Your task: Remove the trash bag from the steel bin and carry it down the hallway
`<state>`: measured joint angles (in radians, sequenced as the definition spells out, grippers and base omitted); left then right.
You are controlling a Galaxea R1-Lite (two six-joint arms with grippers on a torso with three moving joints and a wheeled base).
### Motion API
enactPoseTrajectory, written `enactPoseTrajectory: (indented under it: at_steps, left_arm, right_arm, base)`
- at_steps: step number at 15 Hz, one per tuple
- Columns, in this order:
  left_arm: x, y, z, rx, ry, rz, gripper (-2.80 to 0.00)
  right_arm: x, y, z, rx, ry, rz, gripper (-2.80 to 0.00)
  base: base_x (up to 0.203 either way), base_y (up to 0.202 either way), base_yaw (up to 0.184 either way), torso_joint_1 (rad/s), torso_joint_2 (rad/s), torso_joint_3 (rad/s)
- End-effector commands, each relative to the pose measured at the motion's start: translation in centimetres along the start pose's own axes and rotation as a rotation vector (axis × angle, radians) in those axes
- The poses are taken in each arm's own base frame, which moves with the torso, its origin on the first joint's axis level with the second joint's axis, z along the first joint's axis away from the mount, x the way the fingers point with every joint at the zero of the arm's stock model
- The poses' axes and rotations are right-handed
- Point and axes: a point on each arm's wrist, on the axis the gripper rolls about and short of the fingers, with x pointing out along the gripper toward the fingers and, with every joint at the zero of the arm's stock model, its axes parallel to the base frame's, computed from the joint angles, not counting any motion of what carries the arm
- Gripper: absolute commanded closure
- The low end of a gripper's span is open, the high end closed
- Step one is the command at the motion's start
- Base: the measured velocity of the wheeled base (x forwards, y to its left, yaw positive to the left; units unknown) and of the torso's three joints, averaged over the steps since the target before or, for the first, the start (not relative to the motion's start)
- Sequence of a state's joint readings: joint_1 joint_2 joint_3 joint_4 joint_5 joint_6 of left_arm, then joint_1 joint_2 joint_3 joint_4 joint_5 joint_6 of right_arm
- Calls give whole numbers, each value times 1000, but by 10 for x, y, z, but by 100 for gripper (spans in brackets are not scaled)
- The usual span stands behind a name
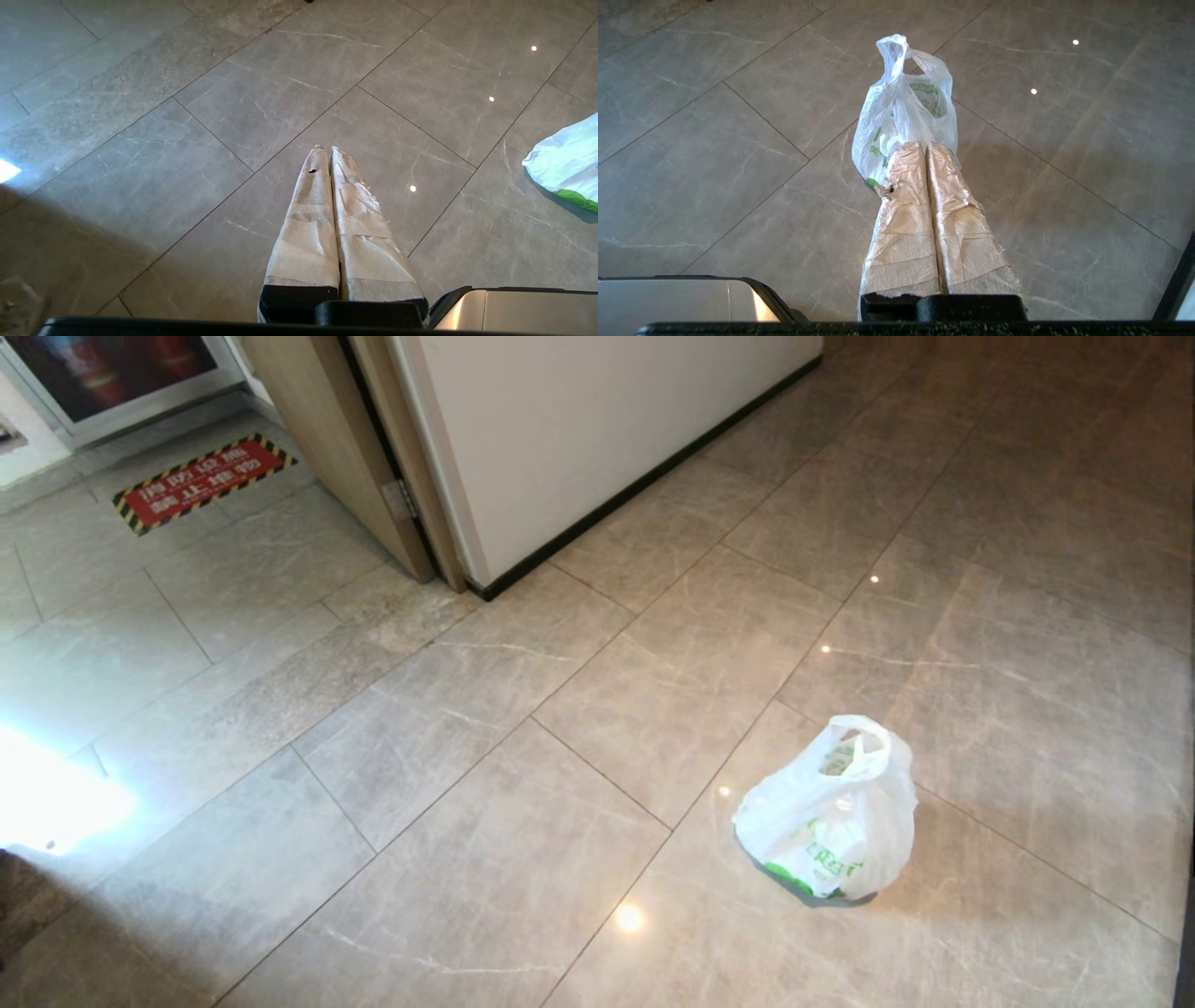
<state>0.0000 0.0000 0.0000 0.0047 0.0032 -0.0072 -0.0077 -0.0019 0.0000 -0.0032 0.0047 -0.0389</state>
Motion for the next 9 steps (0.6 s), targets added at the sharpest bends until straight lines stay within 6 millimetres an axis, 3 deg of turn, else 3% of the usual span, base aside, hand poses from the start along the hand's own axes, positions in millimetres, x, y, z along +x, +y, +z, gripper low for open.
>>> enactPoseTrajectory:
  at_steps: [1,9]
  left_arm:
    - [0,0,0,-2,0,1,0]
    - [0,0,0,-4,0,1,0]
  right_arm:
    - [0,0,0,2,2,0,0]
    - [0,0,0,-12,0,6,0]
  base:
    - [0,0,0,2,0,205]
    - [0,0,0,3,2,201]
